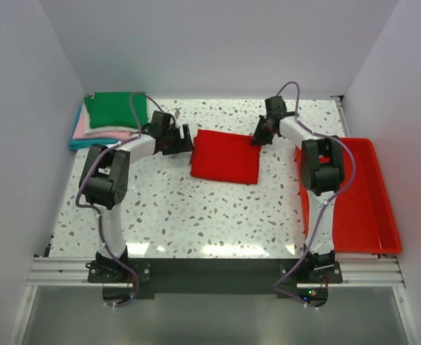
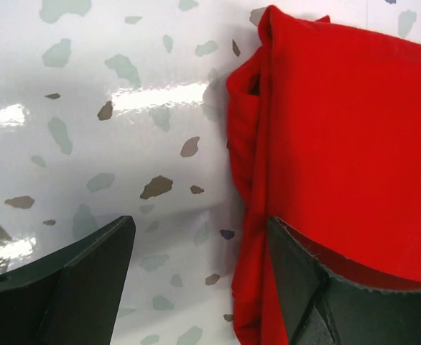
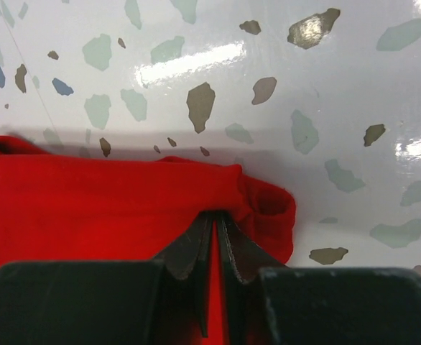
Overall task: Fold and stack the t-shirts
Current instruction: Fold the tshirt, then neatly place the folded tshirt to the corner
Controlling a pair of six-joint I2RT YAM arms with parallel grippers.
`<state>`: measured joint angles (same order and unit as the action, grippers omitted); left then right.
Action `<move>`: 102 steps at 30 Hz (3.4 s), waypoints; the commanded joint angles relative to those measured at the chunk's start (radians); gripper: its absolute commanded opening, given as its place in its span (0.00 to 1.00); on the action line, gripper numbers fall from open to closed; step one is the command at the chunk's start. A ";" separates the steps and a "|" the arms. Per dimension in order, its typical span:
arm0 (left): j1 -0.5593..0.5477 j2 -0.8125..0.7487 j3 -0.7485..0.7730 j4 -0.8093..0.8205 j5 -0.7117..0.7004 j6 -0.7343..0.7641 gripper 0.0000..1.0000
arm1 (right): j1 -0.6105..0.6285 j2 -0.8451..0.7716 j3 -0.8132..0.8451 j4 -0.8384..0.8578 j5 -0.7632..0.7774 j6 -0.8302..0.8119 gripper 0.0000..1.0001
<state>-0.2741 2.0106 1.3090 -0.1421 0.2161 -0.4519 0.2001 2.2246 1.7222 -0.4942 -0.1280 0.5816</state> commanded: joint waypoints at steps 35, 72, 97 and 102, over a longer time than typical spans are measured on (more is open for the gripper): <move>0.052 0.005 -0.116 0.283 0.332 -0.061 0.83 | -0.013 0.006 -0.006 0.055 -0.124 -0.003 0.08; -0.028 0.339 0.972 -0.617 -0.563 0.265 0.00 | 0.137 -0.689 -0.507 0.210 -0.081 0.049 0.67; 0.170 0.312 1.148 -0.361 -0.575 0.447 0.00 | 0.294 -0.683 -0.540 0.163 -0.009 -0.017 0.66; 0.207 0.290 1.170 -0.337 -0.538 0.447 0.00 | 0.306 -0.671 -0.507 0.143 0.004 -0.020 0.66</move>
<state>-0.1032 2.3623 2.4134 -0.5762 -0.3450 -0.0303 0.4946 1.5562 1.1515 -0.3450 -0.1513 0.5819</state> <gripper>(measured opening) 0.069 0.658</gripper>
